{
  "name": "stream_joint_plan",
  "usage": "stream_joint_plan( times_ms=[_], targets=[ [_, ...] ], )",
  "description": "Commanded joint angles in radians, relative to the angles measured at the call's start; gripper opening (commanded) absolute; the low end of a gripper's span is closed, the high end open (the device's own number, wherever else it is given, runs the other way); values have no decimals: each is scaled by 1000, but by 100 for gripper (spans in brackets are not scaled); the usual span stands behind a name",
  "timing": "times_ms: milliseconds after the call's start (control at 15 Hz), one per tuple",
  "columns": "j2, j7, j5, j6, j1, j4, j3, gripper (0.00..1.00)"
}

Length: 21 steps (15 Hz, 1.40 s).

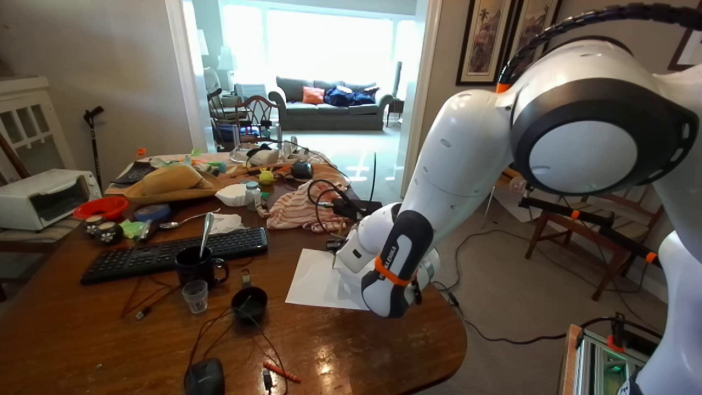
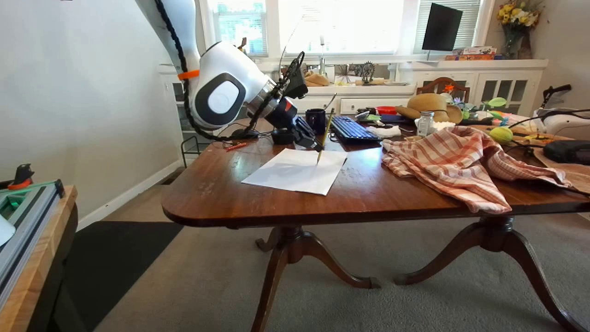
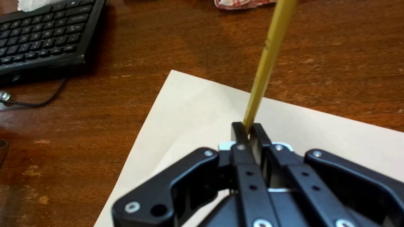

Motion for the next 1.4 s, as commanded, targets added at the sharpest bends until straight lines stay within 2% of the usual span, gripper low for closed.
stream_joint_plan(
  times_ms=[0, 1333],
  targets=[
    [1, 0, 12, -19, 24, -34, -11, 2],
    [-40, -4, 10, -15, 48, -113, -15, 2]
  ],
)
